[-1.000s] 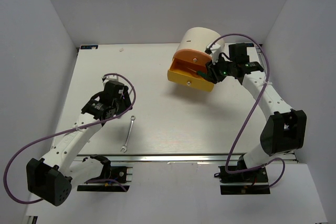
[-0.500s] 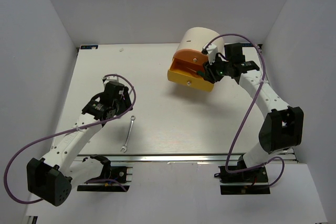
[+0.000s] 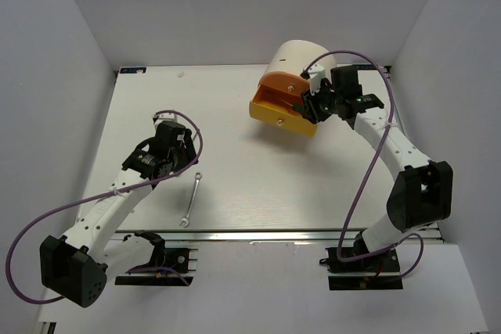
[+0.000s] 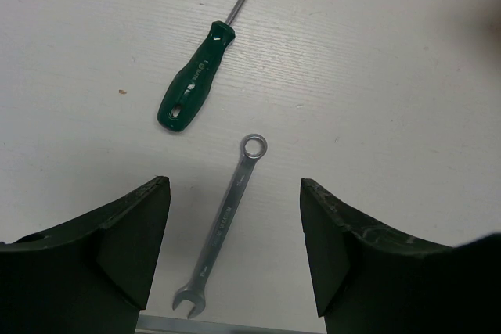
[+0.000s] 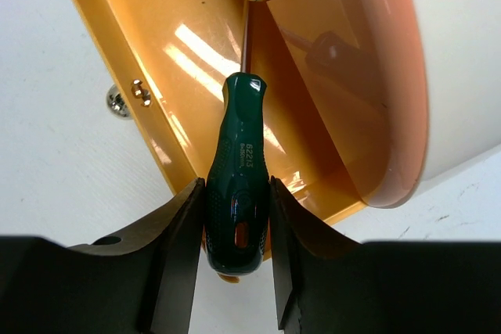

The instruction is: Sort the tools into containers

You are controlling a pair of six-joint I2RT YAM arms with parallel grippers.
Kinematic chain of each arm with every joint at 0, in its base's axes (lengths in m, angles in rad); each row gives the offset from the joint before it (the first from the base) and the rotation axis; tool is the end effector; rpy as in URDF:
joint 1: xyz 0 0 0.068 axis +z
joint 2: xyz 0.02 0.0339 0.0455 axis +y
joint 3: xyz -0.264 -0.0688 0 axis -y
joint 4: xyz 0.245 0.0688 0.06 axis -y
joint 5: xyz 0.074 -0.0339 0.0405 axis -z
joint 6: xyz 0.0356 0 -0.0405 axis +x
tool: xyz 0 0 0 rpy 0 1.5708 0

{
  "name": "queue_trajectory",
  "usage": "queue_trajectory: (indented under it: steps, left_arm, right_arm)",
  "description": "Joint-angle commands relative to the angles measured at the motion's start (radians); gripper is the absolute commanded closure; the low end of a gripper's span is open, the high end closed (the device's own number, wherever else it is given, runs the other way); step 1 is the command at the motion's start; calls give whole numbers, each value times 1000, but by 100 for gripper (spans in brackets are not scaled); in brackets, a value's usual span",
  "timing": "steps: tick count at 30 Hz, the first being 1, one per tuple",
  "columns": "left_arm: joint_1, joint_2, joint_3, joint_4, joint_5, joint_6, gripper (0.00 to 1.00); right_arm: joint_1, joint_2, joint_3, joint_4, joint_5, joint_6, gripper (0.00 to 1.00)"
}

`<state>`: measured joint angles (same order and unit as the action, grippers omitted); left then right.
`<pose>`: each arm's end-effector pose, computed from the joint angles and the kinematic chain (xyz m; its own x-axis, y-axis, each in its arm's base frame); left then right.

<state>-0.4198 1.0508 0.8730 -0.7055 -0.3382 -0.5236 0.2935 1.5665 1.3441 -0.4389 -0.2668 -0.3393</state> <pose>0.1955 -0.0743 0.2752 -0.7073 -0.2008 -0.6778 -0.1864 0.9778 -0.0952 0.3386 0.1121 0.3154 -0.3952 -0.4548 -0.7981 -0.6466 0.7548 -0.1100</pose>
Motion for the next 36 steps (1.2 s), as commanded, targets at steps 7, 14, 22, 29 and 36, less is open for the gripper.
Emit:
queue_trajectory:
  steps: [7,14,22,29,36]
  left_arm:
    - [6,-17,1,14,8,-3,23]
    - [6,-18,1,15,11,-4,23]
    - [6,-17,0,23,18,-7,23]
    - [6,-21,-6,26,22,-15,23]
    - [6,-12,-16,44,34,-19,23]
  right_arm:
    - [26,-91,-80,107,130,79,100]
    - [45,-135,-121,158,169,118,100]
    - [75,-106,-123,196,172,125,100]
    - [87,-65,-92,200,170,112,79]
    - [87,-92,-99,201,170,89,65]
